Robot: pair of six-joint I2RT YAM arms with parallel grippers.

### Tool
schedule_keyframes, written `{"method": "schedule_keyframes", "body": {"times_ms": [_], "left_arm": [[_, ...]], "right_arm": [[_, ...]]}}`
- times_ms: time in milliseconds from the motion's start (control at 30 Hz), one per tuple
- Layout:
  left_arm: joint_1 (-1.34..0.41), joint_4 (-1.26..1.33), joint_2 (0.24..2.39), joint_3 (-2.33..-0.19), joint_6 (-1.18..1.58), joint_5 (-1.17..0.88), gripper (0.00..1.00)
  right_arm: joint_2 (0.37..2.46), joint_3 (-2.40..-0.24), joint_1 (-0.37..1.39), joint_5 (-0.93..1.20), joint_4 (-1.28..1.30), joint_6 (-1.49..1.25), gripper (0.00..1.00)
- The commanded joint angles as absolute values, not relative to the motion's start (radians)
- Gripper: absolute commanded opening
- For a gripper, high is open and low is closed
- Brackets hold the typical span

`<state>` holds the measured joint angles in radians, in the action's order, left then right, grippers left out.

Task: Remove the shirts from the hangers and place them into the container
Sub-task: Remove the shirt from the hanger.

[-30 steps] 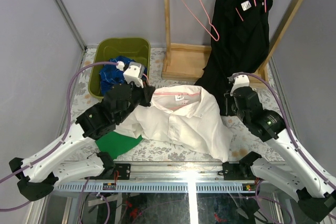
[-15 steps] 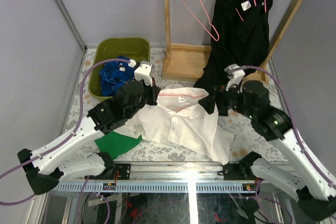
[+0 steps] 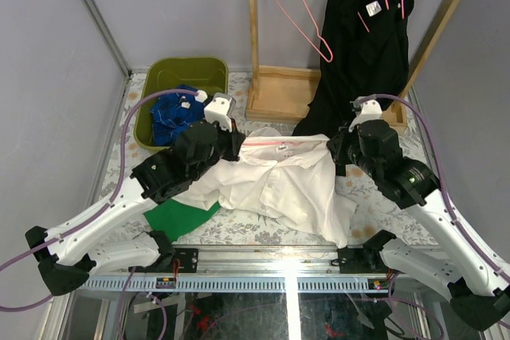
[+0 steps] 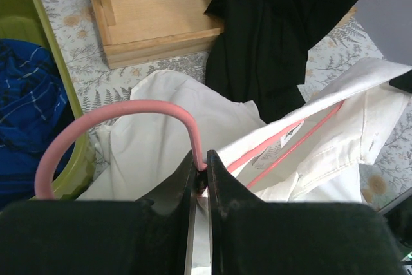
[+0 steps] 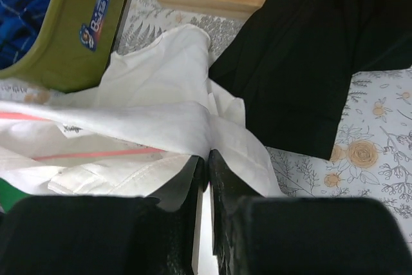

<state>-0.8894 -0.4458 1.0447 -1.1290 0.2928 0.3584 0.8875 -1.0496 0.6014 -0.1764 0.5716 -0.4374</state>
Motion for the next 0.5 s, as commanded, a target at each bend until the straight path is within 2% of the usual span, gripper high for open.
{"method": "schedule_keyframes", "body": {"times_ms": [0,233,467], "left_arm": [[-0.884,-0.414,1.022,-1.164,0.221,0.317,0.0],[-0.884,-0.391,1.007,-1.166,0.115,0.132,0.0],[-0.884,-0.371,0.974,-1.135,0.139,0.164,0.0]], "right_arm": [[0.863,-1.053,0.6,-0.379,0.598,-0.467,0.1],[0.909,-1.046,0.601,-0.451,0.641,-0.482,0.12],[0.913,-1.002,0.6,-0.416,0.607,-0.434,0.17]]}}
